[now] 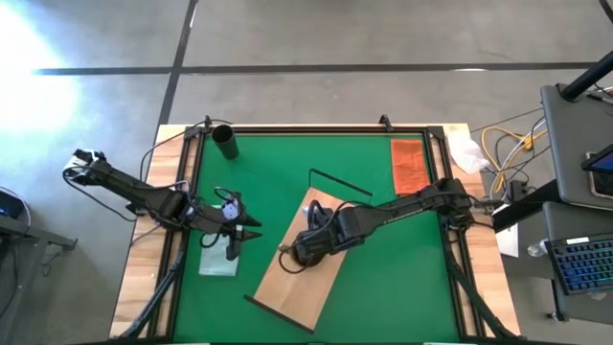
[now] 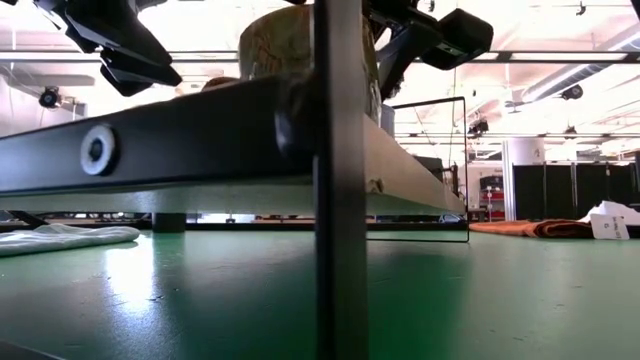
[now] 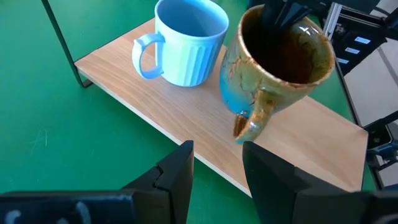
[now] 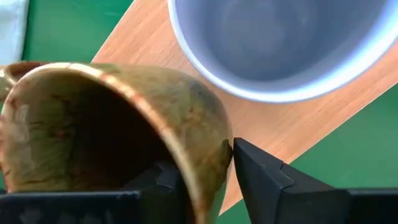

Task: Stack small to large cups/mugs on shelf
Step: Put the brown mug on the shelf, then put the black cup on the shelf

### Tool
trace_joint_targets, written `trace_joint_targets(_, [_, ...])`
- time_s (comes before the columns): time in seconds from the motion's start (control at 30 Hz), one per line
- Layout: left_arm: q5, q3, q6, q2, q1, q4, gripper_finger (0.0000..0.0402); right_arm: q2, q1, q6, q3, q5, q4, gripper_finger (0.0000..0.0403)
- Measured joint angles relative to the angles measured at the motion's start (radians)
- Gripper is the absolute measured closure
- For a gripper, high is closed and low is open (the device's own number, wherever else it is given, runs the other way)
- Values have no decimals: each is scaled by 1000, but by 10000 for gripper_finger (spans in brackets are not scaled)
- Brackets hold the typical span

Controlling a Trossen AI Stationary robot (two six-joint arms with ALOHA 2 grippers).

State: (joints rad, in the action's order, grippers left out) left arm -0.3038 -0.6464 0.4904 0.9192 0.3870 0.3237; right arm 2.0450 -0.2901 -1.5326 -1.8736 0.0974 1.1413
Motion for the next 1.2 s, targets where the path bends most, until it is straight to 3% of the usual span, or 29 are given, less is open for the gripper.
trace_joint_targets(0.33, [0, 1, 0, -1, 0, 0, 276, -2, -29, 38, 0, -114, 6, 270])
trace_joint_targets(0.63, [0, 1, 1, -1, 0, 0, 276, -7, -22, 76, 0, -73, 18, 270])
trace_joint_targets(0.93, [-3, 1, 26, -1, 0, 0, 276, -14, -22, 114, 0, -104, 36, 261])
trace_joint_targets(1.2, [-39, -32, -36, -20, -1, -46, 276, -115, -22, 157, 0, -34, 42, 250])
